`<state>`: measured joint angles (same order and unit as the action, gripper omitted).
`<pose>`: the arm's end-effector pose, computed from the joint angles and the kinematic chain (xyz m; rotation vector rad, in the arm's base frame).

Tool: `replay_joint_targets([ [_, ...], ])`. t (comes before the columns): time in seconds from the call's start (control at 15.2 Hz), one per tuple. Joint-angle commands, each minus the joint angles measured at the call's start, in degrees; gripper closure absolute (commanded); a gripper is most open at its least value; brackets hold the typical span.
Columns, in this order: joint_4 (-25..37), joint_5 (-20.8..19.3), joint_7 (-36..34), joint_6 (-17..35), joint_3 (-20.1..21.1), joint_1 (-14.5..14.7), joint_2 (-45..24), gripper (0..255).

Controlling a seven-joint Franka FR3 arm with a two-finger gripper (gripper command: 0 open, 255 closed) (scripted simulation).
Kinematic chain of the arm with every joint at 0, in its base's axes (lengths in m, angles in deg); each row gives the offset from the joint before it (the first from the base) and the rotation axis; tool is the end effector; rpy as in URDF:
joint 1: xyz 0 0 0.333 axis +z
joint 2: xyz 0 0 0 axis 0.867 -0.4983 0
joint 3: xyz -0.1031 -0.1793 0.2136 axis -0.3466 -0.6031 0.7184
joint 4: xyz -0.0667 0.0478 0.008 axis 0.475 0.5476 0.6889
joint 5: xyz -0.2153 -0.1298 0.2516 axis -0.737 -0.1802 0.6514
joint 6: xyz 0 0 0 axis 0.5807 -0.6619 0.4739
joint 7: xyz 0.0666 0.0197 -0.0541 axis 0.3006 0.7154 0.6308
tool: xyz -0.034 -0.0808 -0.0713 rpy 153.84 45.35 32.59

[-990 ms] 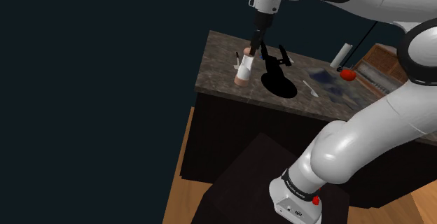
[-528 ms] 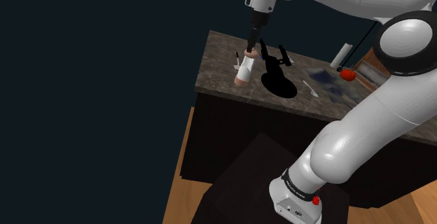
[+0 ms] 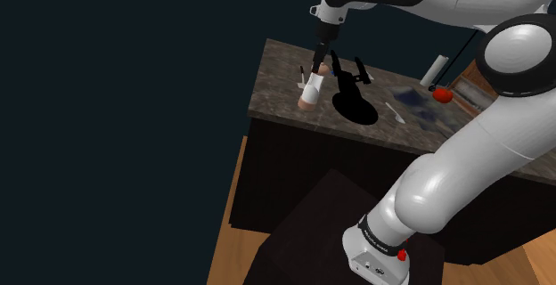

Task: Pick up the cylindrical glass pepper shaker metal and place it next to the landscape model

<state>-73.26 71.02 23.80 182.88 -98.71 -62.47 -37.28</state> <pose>0.4518 -0.1720 0.5373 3.0782 0.5368 -0.1379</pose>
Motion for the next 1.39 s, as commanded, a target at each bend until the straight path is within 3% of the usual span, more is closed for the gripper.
replay_joint_targets([
  [0.0, 0.0, 0.0, 0.0, 0.0, 0.0, 0.0, 0.0, 0],
  [0.13, 0.0, 0.0, 0.0, 0.0, 0.0, 0.0, 0.0, 0],
  [0.2, 0.0, 0.0, 0.0, 0.0, 0.0, 0.0, 0.0, 255],
  [0.79, 0.0, 0.0, 0.0, 0.0, 0.0, 0.0, 0.0, 255],
  [1.32, 6.9, 0.2, 0.5, -6.2, 0.1, 0.1, -0.7, 255],
])
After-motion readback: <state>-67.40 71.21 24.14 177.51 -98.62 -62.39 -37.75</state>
